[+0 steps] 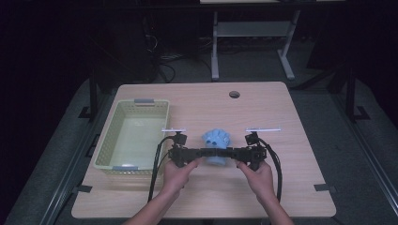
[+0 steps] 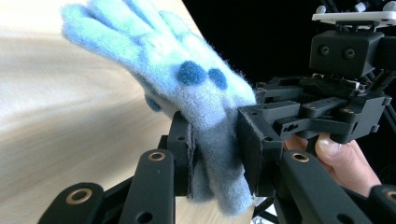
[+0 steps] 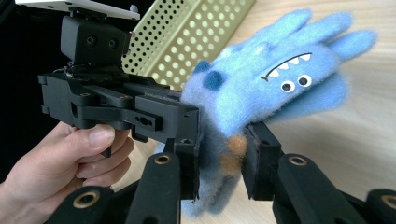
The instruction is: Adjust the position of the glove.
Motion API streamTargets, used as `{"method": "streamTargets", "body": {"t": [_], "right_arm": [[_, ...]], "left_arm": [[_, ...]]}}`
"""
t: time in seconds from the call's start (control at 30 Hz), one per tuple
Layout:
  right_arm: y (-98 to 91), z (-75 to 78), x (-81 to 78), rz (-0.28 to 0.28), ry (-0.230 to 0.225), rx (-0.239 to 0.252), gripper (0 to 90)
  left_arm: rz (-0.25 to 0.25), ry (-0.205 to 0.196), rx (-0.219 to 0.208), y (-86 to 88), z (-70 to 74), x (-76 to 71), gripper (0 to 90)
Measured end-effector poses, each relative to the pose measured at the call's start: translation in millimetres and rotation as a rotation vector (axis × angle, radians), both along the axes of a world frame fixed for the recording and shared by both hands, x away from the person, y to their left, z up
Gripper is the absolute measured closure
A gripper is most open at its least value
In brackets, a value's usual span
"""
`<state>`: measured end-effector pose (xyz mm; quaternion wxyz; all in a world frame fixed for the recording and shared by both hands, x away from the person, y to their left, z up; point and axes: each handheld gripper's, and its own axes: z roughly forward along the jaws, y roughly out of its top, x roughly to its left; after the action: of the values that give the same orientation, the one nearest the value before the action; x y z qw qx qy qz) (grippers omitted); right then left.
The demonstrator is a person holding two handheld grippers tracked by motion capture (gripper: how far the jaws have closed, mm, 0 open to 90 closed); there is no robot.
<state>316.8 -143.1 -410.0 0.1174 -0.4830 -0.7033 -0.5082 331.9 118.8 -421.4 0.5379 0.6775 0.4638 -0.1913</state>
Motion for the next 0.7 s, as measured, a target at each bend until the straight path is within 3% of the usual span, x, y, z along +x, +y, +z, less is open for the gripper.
{"method": "streamTargets", "body": {"t": [0.37, 0.7], "right_arm": [[28.0, 24.0, 10.3, 0.039, -0.030, 0.005, 70.1], [52.8, 35.4, 17.6, 0.082, -0.059, 0.002, 70.2]], "left_arm": [[0.014, -0.036, -0.011, 29.7, 20.7, 2.6, 67.0], [0.033, -0.045, -0.019, 55.7, 31.2, 2.7, 67.1]]}}
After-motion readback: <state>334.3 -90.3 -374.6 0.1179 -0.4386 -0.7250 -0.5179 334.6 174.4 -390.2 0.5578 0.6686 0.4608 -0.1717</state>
